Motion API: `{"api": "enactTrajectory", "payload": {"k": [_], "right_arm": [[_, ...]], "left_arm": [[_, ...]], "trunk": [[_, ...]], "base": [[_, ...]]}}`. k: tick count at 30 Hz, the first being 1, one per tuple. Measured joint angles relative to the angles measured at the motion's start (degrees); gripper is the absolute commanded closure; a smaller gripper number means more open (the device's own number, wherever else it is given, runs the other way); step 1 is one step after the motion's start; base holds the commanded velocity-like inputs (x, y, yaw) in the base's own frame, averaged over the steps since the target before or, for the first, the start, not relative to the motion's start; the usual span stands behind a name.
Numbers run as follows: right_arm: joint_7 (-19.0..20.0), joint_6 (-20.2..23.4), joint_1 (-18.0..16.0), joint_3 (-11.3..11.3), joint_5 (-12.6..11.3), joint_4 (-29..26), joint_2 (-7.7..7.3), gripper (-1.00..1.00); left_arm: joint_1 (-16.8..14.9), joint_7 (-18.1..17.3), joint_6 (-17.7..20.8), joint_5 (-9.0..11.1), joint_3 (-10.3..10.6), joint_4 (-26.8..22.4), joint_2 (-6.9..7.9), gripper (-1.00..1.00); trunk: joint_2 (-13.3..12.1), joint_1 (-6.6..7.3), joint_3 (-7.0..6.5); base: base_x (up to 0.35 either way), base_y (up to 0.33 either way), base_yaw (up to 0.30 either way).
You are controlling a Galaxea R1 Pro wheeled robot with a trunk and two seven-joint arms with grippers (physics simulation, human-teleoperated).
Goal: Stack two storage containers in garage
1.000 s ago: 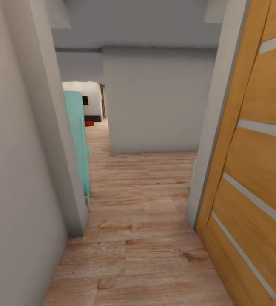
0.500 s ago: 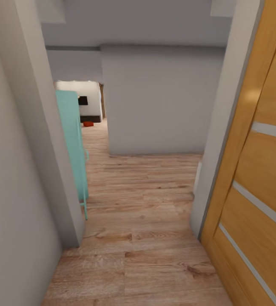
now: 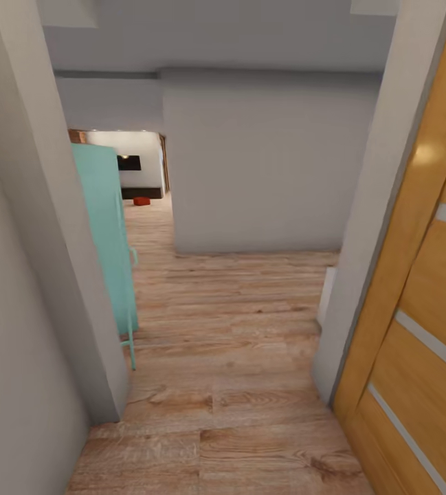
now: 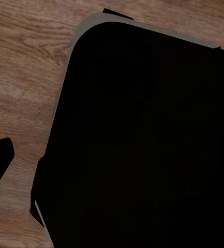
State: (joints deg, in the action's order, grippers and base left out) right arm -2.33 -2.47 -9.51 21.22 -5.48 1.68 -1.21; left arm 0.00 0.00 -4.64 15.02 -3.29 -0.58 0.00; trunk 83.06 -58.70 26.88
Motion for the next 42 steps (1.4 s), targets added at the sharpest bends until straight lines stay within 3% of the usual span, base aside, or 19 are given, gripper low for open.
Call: {"api": "enactTrajectory", "payload": {"k": [27, 34, 42], "right_arm": [[-0.07, -0.12, 0.00, -0.15, -0.36, 0.00, -0.05, -1.00], [-0.02, -0.18, 0.00, -0.09, -0.37, 0.05, -1.47, -1.00], [-0.02, 0.01, 0.00, -0.09, -0.35, 0.02, -1.94, -1.00]], "left_arm": [[0.00, 0.02, 0.02, -0.18, 0.08, 0.08, -0.24, -1.00], [0.00, 0.07, 0.00, 0.13, -0.15, 0.08, -0.18, -1.00], [0.00, 0.08, 0.01, 0.07, -0.10, 0.08, -0.16, -1.00]], "trunk": [[0.00, 0.00, 0.00], [0.00, 0.00, 0.00], [0.00, 0.00, 0.00]], "base": [[0.322, 0.000, 0.000], [0.322, 0.000, 0.000], [0.322, 0.000, 0.000]]}}
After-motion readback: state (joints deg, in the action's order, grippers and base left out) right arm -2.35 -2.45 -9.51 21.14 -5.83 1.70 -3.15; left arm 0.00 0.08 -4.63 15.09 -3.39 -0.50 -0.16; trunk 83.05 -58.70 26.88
